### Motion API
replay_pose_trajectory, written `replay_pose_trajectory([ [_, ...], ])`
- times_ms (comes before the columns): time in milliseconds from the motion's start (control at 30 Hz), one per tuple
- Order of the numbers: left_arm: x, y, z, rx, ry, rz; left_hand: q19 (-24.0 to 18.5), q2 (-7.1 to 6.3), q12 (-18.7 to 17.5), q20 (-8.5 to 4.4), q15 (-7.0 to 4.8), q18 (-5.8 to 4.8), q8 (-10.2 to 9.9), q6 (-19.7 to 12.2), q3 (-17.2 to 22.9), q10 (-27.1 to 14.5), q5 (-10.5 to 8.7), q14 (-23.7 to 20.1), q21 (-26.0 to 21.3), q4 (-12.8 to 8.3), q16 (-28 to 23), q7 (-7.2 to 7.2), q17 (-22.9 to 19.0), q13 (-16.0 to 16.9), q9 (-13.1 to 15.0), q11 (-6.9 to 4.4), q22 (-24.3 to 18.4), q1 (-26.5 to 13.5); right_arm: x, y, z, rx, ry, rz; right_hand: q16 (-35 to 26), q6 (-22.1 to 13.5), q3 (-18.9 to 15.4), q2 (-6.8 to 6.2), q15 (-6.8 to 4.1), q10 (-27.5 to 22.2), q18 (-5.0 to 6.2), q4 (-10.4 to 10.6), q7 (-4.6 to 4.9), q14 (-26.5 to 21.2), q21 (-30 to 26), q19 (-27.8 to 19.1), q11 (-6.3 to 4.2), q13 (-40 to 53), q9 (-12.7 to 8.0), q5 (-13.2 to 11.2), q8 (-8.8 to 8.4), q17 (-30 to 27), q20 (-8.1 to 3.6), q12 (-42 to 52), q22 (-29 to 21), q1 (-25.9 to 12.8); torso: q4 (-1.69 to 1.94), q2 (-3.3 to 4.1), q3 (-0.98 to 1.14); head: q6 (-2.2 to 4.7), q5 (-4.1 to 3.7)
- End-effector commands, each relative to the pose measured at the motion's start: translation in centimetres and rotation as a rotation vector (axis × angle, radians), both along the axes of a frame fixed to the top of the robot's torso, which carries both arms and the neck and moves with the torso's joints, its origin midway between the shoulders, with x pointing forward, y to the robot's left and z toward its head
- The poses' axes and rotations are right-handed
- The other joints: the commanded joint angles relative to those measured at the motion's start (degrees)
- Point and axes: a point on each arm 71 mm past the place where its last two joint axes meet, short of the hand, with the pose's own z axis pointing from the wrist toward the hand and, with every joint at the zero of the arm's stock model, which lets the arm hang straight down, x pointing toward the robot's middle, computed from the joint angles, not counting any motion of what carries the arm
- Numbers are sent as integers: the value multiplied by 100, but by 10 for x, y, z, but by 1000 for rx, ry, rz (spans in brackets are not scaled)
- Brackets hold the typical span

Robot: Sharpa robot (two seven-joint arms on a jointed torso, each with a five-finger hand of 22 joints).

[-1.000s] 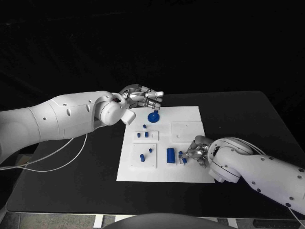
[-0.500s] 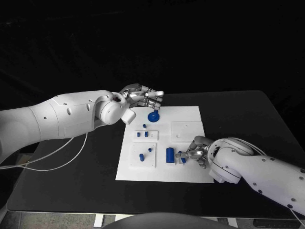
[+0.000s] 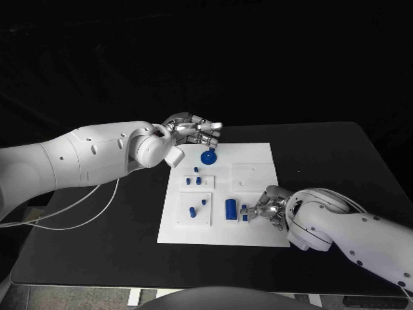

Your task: Assemble the parts on the task board

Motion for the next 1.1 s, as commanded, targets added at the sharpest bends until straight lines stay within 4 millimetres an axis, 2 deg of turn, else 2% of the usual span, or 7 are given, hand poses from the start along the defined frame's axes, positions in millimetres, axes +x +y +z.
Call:
replay_pose_trajectory([
  [33, 0, -2, 1, -6, -2, -17, -21, -54, 21, -3, 10, 18, -12, -29, 3, -46, 13, -34, -26, 45, -16, -1, 6, 7, -8, -3, -5, -11, -1, -1, 0, -9, -1, 20, -36, -1, -15, 67, -22, 2, 74, -13, -1, 21, -24, 272, 13, -2, -7, 28, 17, -8, -33, -12, -8, 18, -2, -2, -2, -2, 1],
  [200, 0, -2, 1, -6, -2, -17, -21, -54, 21, -3, 10, 18, -12, -29, 3, -46, 13, -34, -26, 45, -16, -1, 6, 7, -8, -3, -5, -11, -2, -3, 0, -11, -3, 18, -34, 6, 9, 89, -22, 3, 72, -60, -3, 23, -23, 272, 11, 0, -8, 5, 16, -6, -33, -9, -9, 54, -1, -4, -2, 3, -11],
  [367, 0, -2, 1, -6, -2, -17, -21, -46, 20, -2, 10, 19, -12, -54, 6, -49, 17, -34, -27, 44, -15, 2, 6, 7, -8, -1, -5, -4, 0, -7, 0, -12, -8, 10, -38, 14, 202, 188, -26, 5, 67, -317, -8, 22, -25, 271, 6, 5, -14, -170, 14, -10, -36, -2, -13, 152, 0, -4, -6, 16, -19],
  [667, 0, -2, 1, -5, -5, -11, -19, -36, 20, -2, 9, 19, -12, -56, 3, -46, 22, -33, -26, 36, -15, 8, 6, 7, -8, -1, -4, -4, 5, -11, -1, -10, -38, -11, -34, 60, 461, 207, -31, 19, 55, -644, -28, 25, -15, 272, -7, 11, -15, -164, 16, -12, -44, 7, -17, -9, -3, -3, -6, 41, -36],
  [933, 1, -2, 2, -8, -19, -2, -16, -4, 21, -5, 7, 19, -9, -22, -13, -34, 27, -26, -24, 14, -15, 7, 7, 7, -6, -6, -4, -14, 9, -12, 0, 3, -61, -20, -36, 62, 453, 171, -28, 18, 54, -638, -27, 25, -12, 272, -4, 11, -14, -183, 15, -16, -40, 5, -17, -22, 7, -7, -6, 68, -46],
  [1033, 2, -1, 4, -21, -43, 20, 4, 69, 19, -17, -8, 17, -1, 193, -56, 39, 47, 11, -14, -60, -14, 0, 11, 6, 1, -26, 0, -2, 14, -16, 5, 67, -74, -28, -43, -19, 506, 40, -15, 19, 62, -549, -3, 23, -16, 269, 19, 17, -12, -118, 17, -26, -31, 15, -19, 2, -4, -13, -14, 102, -47],
  [1100, 3, 0, 5, -33, -59, 40, 17, 186, 15, -31, -24, 10, 2, 379, -112, 117, 112, 48, -7, -157, -15, -23, 12, 5, 7, -49, 2, 25, 19, -19, 9, 142, -81, -23, -61, -78, 532, -3, -7, 13, 67, -505, 22, 19, -36, 263, 37, 13, -11, -99, 15, -47, -22, 10, -26, 43, -12, -15, -20, 141, -61],
])
